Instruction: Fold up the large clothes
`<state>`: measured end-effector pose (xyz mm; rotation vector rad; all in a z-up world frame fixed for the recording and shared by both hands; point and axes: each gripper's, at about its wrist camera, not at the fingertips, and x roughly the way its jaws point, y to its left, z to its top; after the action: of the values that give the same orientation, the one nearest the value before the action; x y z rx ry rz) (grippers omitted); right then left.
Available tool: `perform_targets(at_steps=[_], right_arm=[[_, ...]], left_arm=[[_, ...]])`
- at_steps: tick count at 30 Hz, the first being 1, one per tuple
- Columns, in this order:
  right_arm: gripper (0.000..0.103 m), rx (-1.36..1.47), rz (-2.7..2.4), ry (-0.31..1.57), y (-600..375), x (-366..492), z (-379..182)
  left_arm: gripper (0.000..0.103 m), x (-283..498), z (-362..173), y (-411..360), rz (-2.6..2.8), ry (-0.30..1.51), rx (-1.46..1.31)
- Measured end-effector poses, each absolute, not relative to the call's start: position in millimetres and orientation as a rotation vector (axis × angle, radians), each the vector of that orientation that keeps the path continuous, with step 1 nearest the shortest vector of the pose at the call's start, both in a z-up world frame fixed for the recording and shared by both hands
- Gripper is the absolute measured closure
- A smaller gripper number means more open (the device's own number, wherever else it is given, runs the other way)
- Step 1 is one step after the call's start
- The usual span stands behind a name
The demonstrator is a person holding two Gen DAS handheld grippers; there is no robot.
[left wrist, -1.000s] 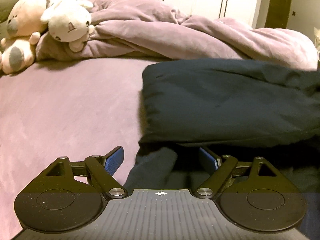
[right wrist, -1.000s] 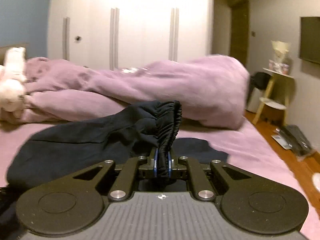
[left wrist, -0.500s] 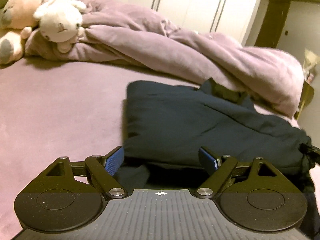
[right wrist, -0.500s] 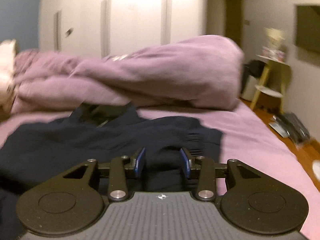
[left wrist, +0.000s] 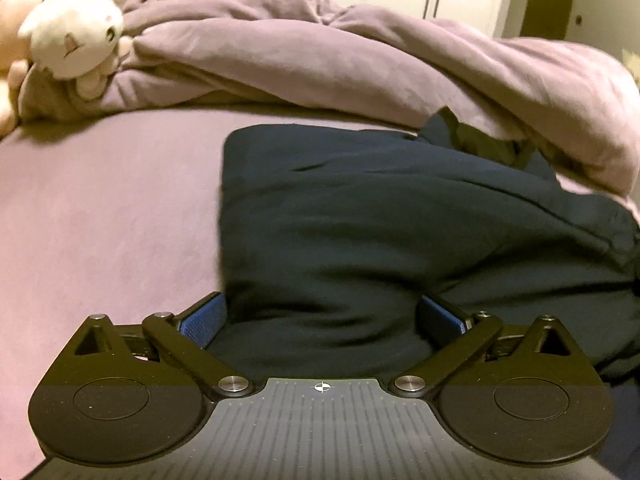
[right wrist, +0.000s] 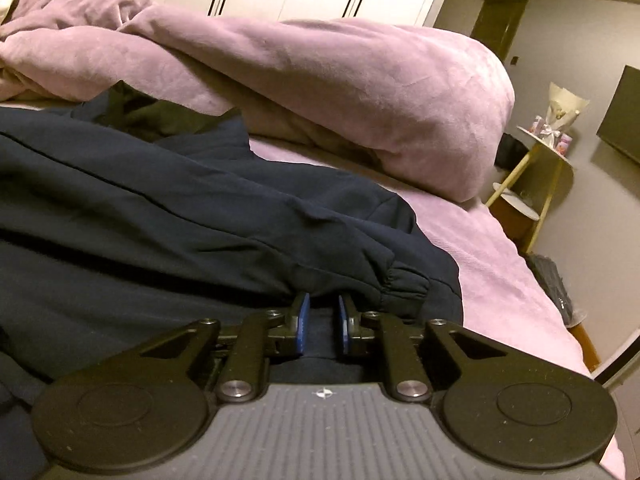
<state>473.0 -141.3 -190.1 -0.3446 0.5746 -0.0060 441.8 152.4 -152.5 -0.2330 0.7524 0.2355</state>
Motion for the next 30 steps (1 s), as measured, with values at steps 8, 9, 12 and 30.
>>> perform_targets(at_steps=[8, 9, 12, 30], right_arm=[[0.083, -0.207, 0.098, 0.528, -158, 395, -161], [0.083, -0.23, 0.101, 0.545, -159, 393, -168], [0.083, -0.27, 0.119, 0.558, -162, 397, -185], [0.079, -0.115, 0.033, 0.667, -192, 368, -156]], left_arm=[[0.0, 412, -151, 164, 0.239, 0.784, -0.302], [0.0, 414, -153, 162, 0.238, 0.793, -0.292], [0.0, 419, -158, 155, 0.251, 0.798, -0.25], [0.013, 350, -135, 161, 0.274, 0.971, -0.182]])
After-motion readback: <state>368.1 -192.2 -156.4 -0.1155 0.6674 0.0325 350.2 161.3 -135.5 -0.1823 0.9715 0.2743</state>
